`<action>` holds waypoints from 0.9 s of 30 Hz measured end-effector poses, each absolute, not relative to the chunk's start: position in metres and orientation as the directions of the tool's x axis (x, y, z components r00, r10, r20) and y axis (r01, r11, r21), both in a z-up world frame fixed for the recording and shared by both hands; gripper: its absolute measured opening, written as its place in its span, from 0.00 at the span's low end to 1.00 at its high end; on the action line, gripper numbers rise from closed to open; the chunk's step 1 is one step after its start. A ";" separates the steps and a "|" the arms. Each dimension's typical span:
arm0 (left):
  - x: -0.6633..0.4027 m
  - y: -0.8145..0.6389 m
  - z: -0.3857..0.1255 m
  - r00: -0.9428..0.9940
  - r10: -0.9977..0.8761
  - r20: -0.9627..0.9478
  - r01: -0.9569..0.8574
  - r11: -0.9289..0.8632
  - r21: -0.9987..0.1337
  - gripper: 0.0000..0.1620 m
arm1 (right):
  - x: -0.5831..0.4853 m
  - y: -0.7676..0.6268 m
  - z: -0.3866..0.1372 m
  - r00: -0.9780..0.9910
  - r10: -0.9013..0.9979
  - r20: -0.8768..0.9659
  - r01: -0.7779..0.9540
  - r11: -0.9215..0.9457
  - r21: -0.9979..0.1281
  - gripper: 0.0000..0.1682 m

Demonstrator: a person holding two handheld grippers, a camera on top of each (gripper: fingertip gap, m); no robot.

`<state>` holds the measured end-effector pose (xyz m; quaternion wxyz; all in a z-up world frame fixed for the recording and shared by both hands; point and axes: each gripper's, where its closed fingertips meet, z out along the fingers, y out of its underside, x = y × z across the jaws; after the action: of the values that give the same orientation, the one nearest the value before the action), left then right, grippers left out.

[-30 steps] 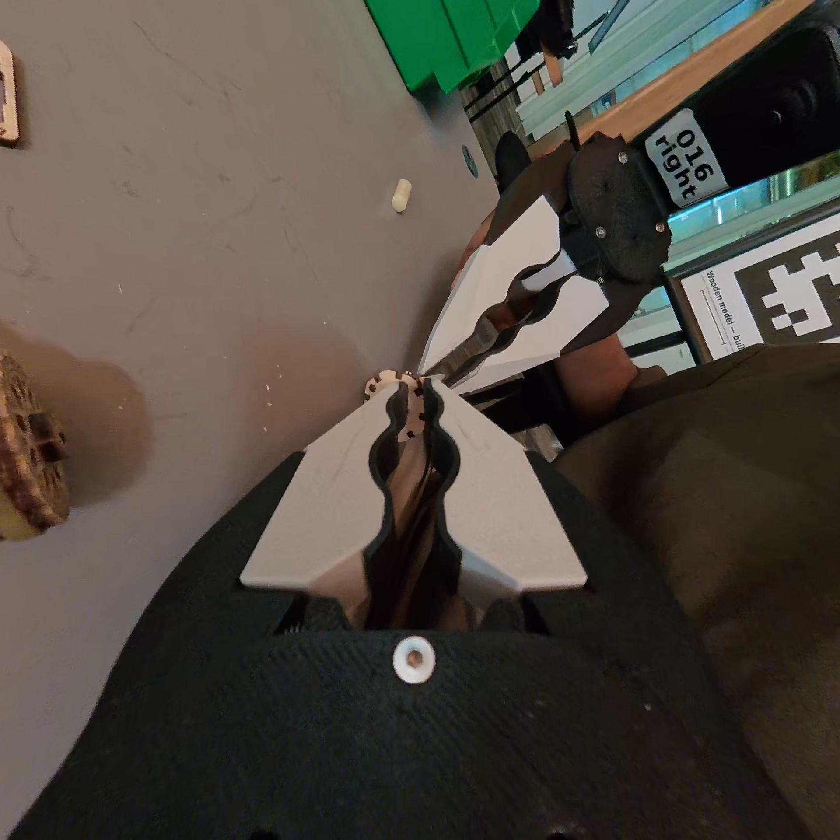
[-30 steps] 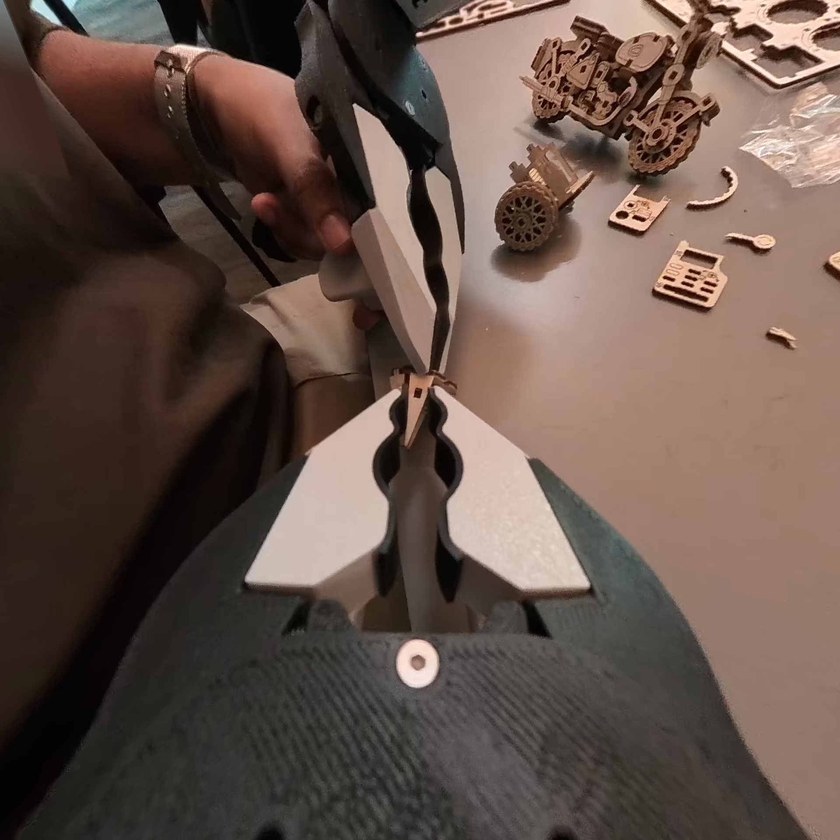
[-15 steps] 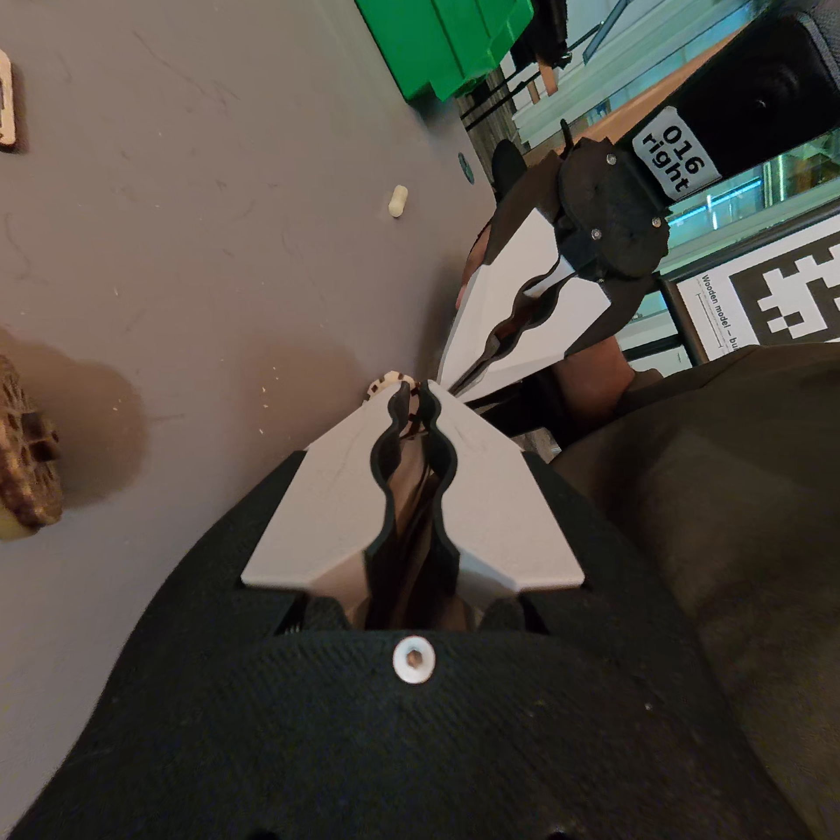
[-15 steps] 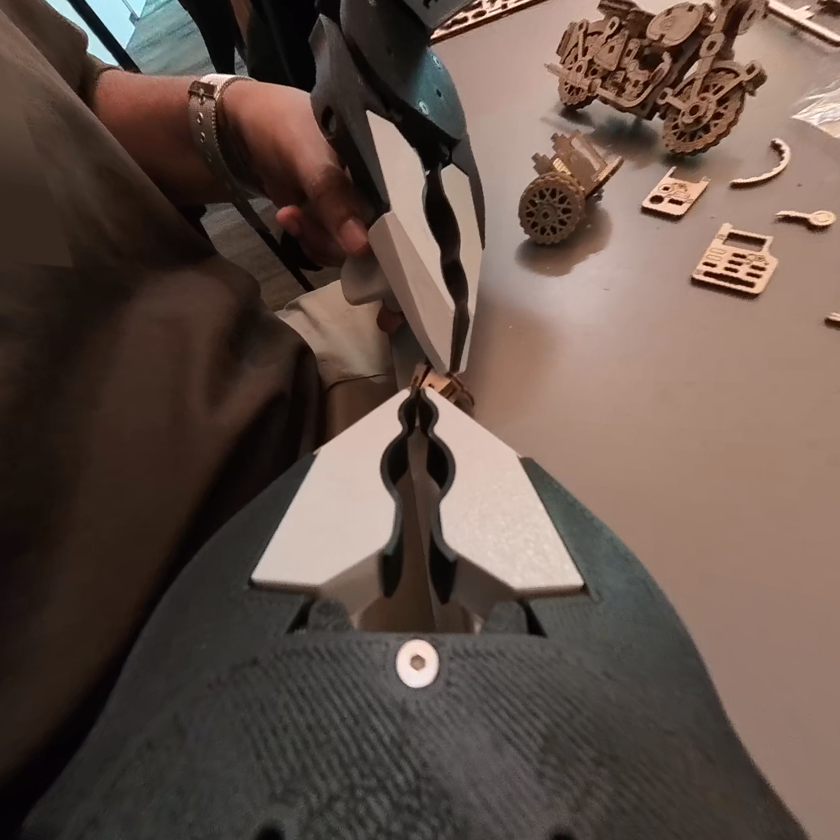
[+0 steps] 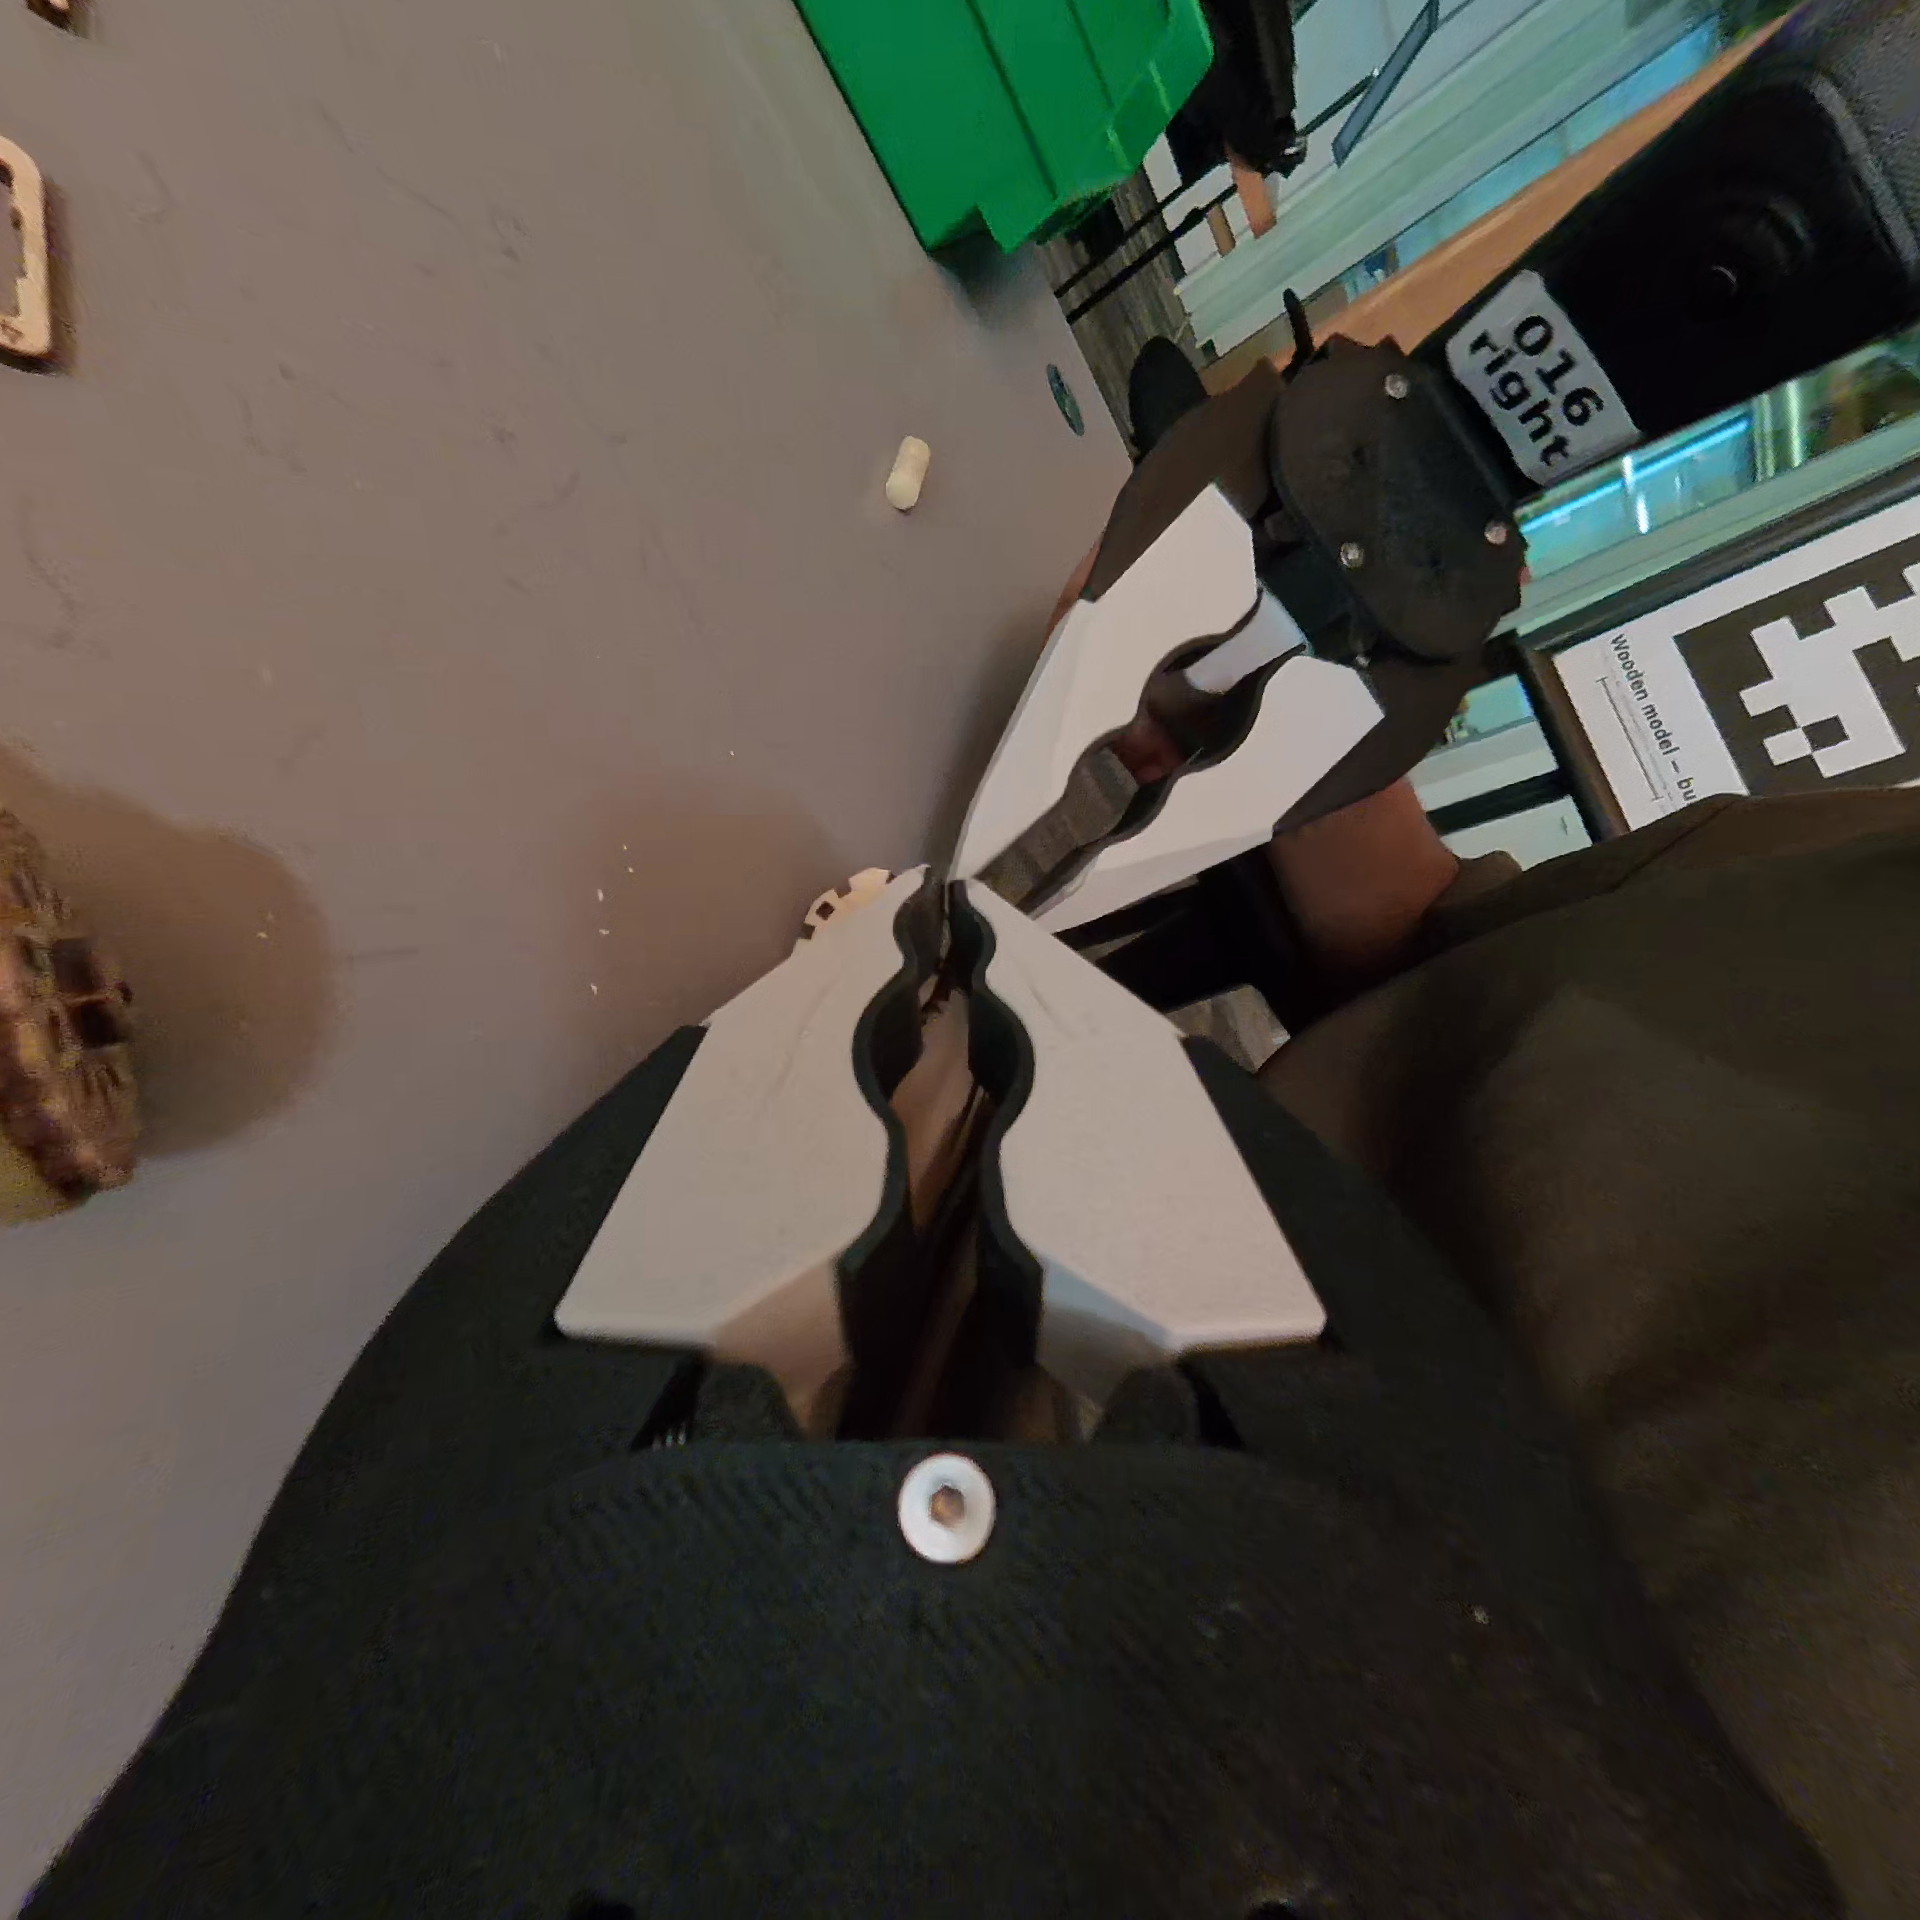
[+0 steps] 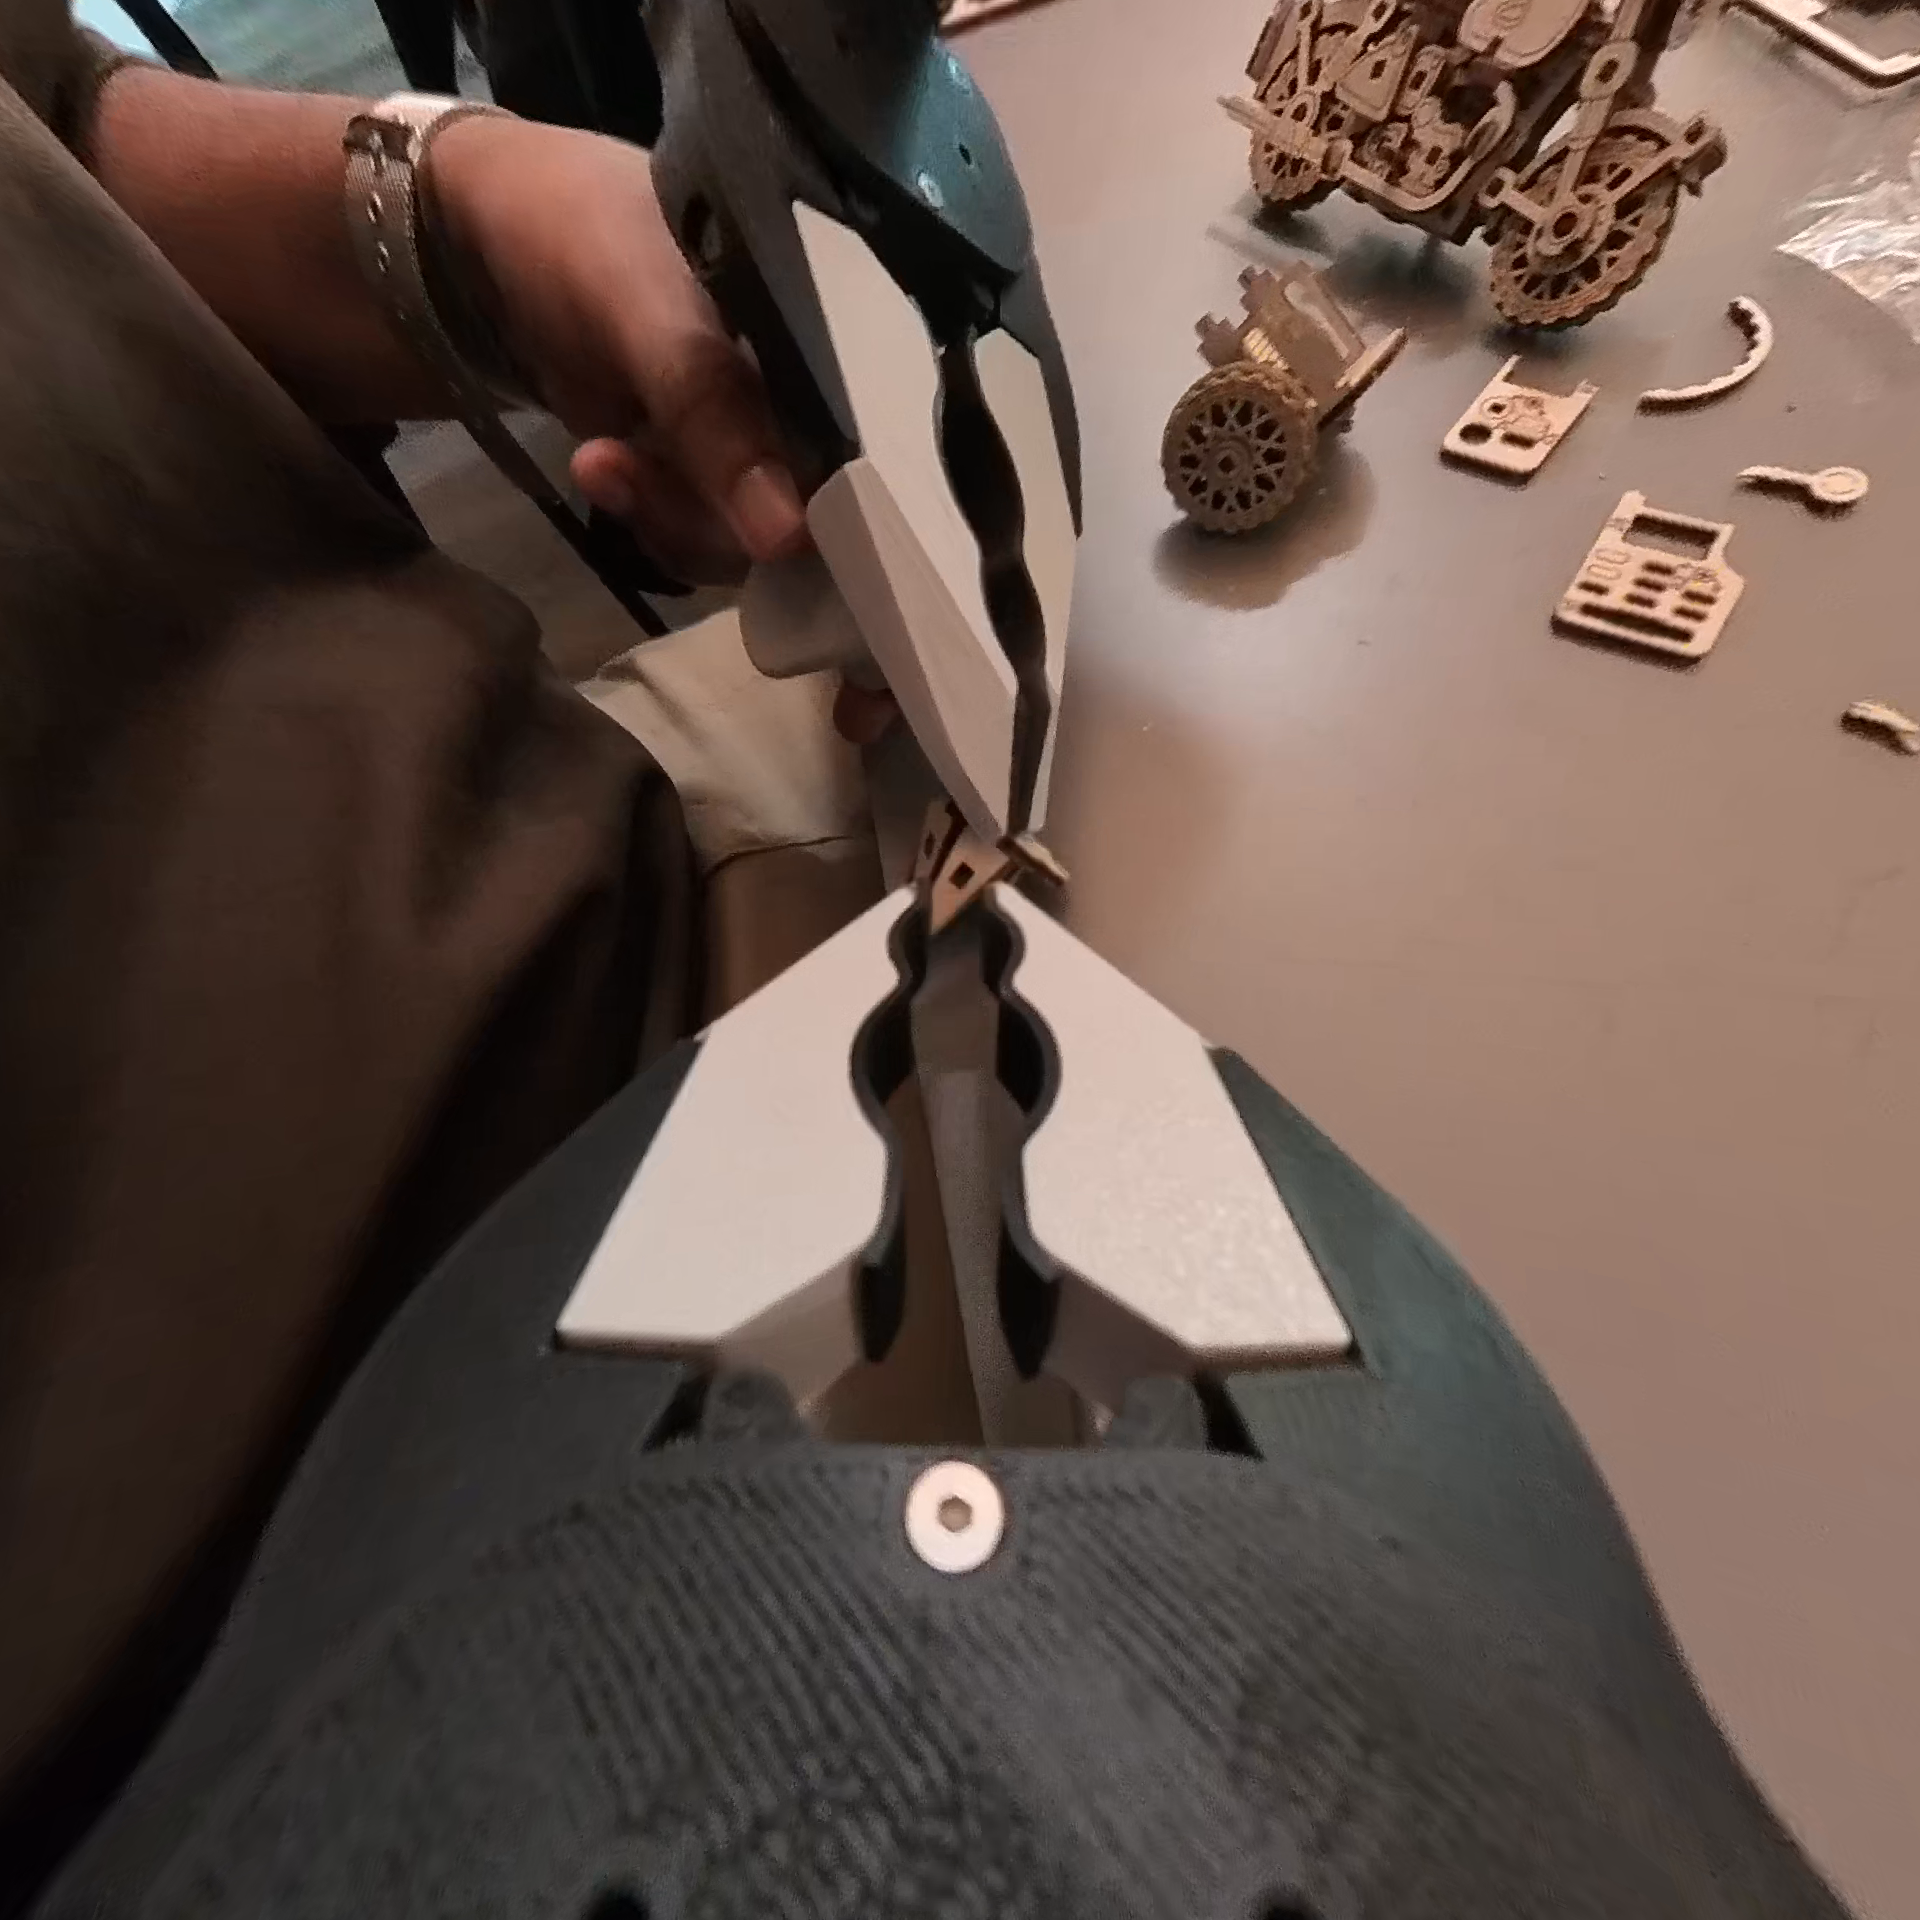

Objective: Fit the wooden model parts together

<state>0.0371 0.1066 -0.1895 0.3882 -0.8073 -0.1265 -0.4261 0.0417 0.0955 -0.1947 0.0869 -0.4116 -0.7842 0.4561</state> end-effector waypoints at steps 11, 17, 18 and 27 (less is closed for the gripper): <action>0.025 0.088 -0.190 0.839 -0.212 0.501 0.279 -0.622 -0.731 0.26 | 0.039 0.110 -0.190 -0.618 0.723 -0.309 0.579 0.153 -0.801 0.12; 0.037 0.084 -0.202 0.851 -0.246 0.463 0.200 -0.663 -0.721 0.29 | 0.035 0.102 -0.185 -0.636 0.723 -0.270 0.538 0.166 -0.826 0.23; 0.036 0.084 -0.202 0.851 -0.249 0.462 0.201 -0.658 -0.726 0.30 | 0.035 0.101 -0.185 -0.643 0.722 -0.255 0.529 0.178 -0.830 0.23; 0.041 0.087 -0.211 0.916 -0.307 0.259 0.018 -0.612 -0.790 0.28 | 0.044 0.100 -0.192 -0.665 0.703 -0.253 0.550 0.230 -0.803 0.23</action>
<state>0.0413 0.0866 -0.2109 0.4325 -0.8780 0.0825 -0.1879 0.0442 0.0999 -0.1921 0.0811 -0.4014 -0.7801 0.4730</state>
